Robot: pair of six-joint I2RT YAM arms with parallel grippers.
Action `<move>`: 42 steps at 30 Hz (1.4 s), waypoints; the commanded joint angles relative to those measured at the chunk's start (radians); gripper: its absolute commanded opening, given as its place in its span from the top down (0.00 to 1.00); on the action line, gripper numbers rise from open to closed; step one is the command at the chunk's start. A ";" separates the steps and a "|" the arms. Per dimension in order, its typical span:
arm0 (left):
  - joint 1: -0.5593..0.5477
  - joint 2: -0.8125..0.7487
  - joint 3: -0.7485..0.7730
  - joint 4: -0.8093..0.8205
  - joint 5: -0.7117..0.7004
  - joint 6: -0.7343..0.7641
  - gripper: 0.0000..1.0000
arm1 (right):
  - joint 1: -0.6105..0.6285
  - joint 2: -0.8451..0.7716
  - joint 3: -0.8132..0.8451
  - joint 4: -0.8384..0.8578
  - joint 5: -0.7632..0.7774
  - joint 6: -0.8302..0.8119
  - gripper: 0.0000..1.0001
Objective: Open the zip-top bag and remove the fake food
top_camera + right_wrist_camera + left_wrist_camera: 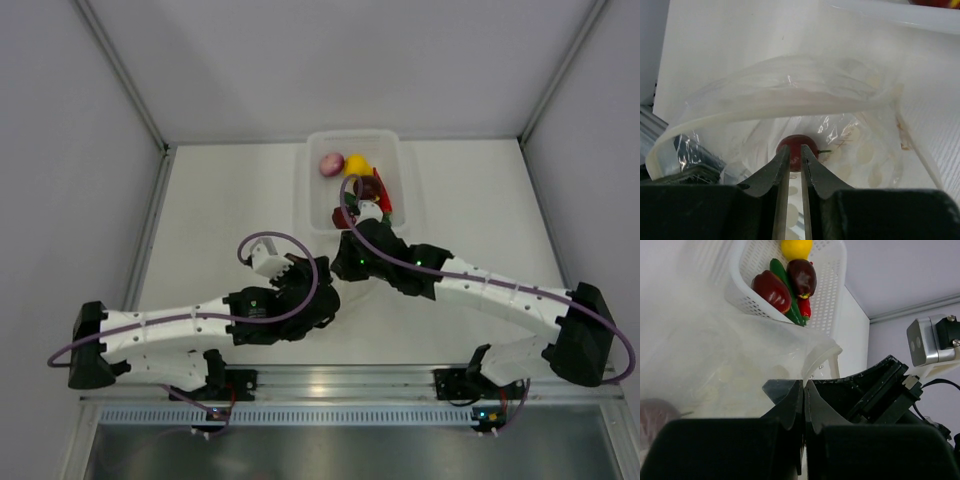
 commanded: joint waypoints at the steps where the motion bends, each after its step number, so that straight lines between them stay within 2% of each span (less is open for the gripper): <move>1: 0.001 0.031 -0.005 0.021 -0.024 -0.124 1.00 | 0.021 0.032 0.091 0.010 0.071 0.020 0.85; 6: 0.001 0.031 -0.014 0.021 -0.028 -0.162 1.00 | 0.021 0.048 0.108 -0.005 0.097 -0.003 0.88; 11: 0.001 0.007 -0.066 0.019 -0.017 -0.217 1.00 | 0.021 0.100 0.073 0.103 0.051 0.003 0.91; 15: 0.001 -0.051 -0.147 0.021 -0.003 -0.338 1.00 | 0.021 0.072 -0.049 0.306 0.019 0.008 0.94; 19: -0.001 -0.087 -0.173 0.021 0.002 -0.348 1.00 | 0.029 0.137 -0.065 0.357 -0.042 0.011 0.95; 25: -0.001 -0.136 -0.212 0.021 -0.014 -0.362 1.00 | 0.098 0.204 -0.103 0.441 0.005 0.087 0.95; 29: -0.001 -0.151 -0.219 0.019 -0.018 -0.368 1.00 | 0.145 0.218 -0.123 0.438 0.152 0.178 0.95; 32: -0.002 -0.164 -0.218 0.021 -0.023 -0.369 1.00 | 0.179 0.261 -0.123 0.431 0.194 0.203 0.95; 37: -0.002 -0.199 -0.221 0.019 -0.047 -0.337 1.00 | 0.181 0.250 -0.157 0.372 0.204 0.174 0.94; 42: -0.002 -0.239 -0.224 0.019 -0.070 -0.310 1.00 | 0.166 0.186 -0.194 0.205 0.269 0.122 0.94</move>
